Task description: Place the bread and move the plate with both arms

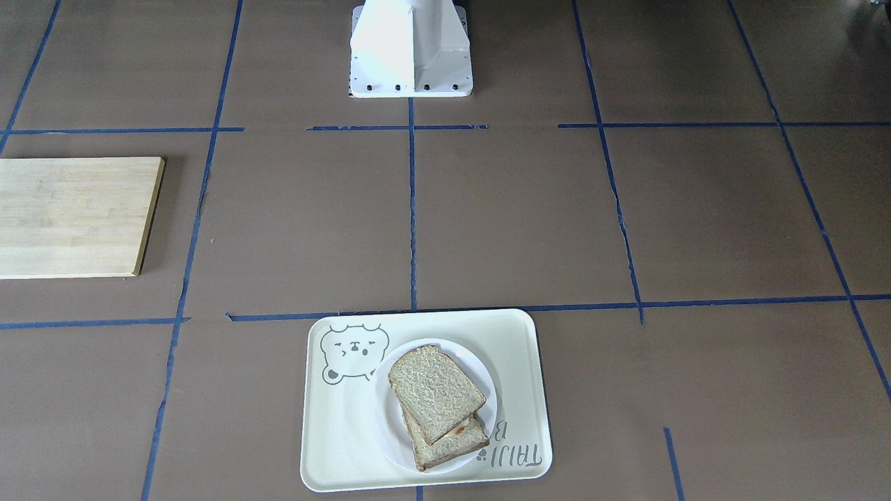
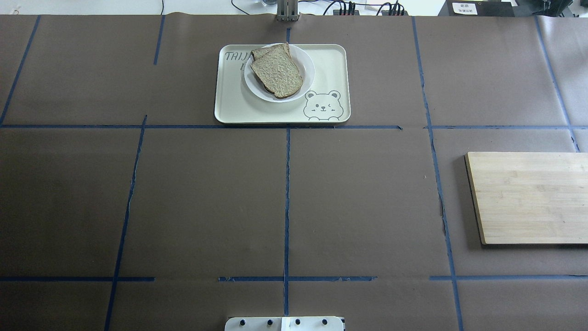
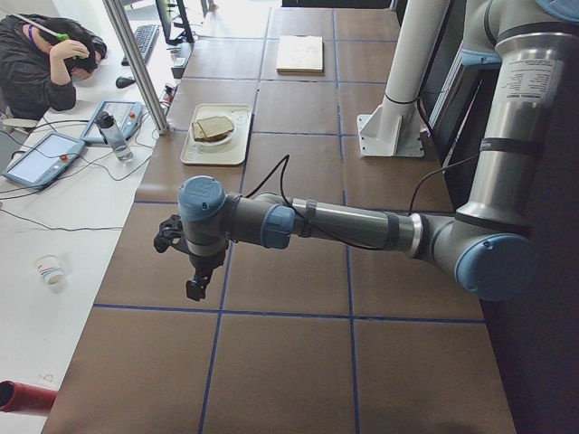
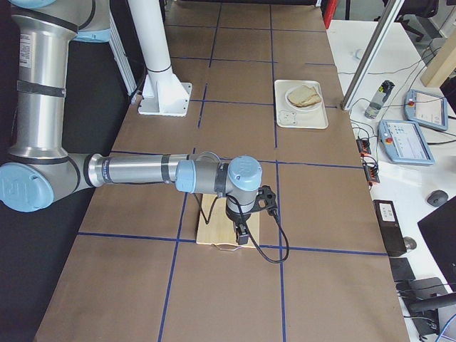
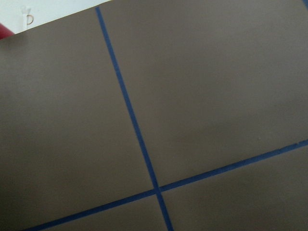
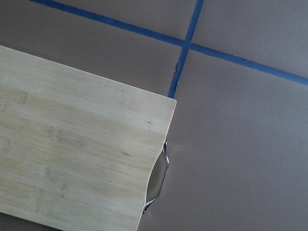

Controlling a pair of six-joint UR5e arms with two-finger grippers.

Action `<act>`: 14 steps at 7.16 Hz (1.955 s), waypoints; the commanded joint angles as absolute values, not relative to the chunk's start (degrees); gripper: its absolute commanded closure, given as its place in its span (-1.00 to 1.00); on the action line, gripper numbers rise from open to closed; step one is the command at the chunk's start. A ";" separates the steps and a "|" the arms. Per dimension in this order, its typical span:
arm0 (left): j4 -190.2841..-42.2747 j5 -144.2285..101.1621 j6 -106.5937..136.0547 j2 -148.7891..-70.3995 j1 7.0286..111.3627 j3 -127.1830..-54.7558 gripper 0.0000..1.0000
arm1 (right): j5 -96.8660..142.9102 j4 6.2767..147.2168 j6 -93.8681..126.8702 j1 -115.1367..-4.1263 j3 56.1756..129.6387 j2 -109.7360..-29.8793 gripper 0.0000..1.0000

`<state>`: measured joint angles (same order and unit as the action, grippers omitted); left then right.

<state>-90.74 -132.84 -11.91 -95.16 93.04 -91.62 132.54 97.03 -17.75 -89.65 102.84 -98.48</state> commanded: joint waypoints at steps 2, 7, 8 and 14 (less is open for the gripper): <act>-82.13 -132.89 -11.35 -84.91 93.96 -99.22 -1.00 | 132.54 97.03 -17.67 -89.65 102.74 -98.70 -1.00; -81.38 -133.07 -10.02 -85.08 93.52 -99.05 -1.00 | 132.54 97.03 -17.75 -89.65 102.39 -98.88 -0.99; -83.13 -133.41 -10.45 -84.90 93.52 -98.79 -1.00 | 132.54 97.03 -17.75 -89.65 102.39 -98.96 -1.00; -83.93 -133.33 -10.55 -83.85 93.34 -97.91 -1.00 | 132.54 97.12 -17.67 -89.65 102.13 -99.14 -1.00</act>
